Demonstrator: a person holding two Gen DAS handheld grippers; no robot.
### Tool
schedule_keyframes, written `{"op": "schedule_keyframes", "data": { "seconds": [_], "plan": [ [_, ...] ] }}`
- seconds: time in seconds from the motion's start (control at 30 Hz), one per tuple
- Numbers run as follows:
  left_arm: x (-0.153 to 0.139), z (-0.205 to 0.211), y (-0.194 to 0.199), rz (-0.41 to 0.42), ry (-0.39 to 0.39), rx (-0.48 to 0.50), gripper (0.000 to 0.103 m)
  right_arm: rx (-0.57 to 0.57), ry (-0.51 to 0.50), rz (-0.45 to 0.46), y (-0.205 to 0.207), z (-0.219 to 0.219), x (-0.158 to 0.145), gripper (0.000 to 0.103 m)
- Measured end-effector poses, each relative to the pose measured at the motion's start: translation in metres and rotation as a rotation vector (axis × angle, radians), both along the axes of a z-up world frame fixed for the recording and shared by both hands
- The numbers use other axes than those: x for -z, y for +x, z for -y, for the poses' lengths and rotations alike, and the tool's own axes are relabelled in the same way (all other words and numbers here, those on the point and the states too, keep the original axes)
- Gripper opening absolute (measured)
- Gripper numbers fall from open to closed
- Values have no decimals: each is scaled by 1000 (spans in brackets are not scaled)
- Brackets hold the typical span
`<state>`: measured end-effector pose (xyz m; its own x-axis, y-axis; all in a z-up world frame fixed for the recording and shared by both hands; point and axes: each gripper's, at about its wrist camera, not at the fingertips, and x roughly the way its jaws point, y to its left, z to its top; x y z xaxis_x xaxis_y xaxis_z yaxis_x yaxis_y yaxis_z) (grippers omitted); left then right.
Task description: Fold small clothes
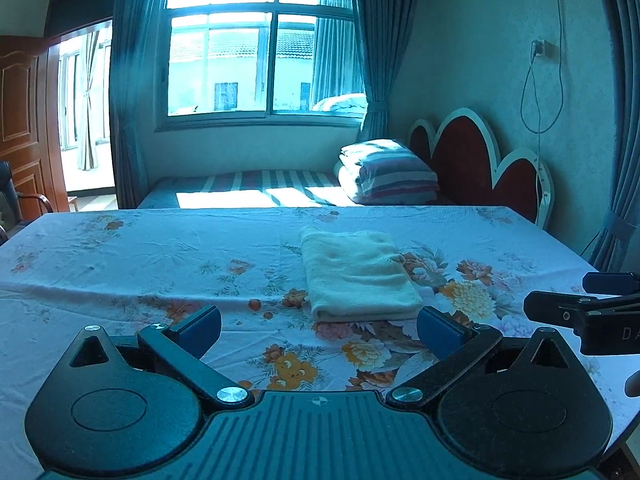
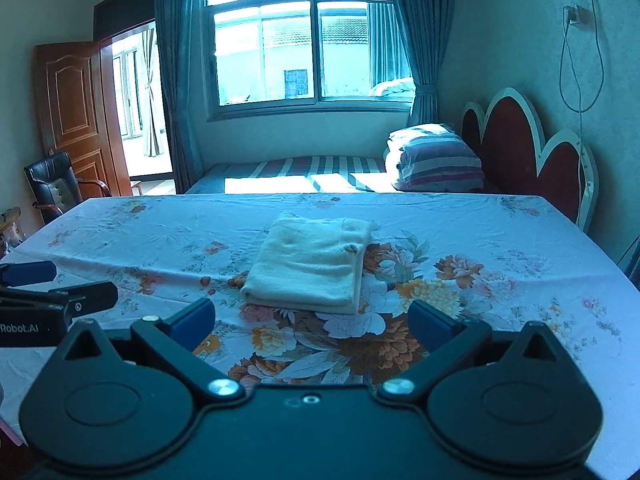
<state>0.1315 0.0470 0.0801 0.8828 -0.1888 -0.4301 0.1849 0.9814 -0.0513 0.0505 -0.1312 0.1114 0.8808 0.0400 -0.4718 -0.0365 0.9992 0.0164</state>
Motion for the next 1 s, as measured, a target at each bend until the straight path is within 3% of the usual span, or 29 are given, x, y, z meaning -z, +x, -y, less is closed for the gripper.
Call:
{"op": "schedule_keyframes", "data": {
  "seconds": [1.0],
  "plan": [
    [2, 16, 6, 2, -4, -9, 103, -16, -9, 0, 10, 4, -4, 103]
  ]
}}
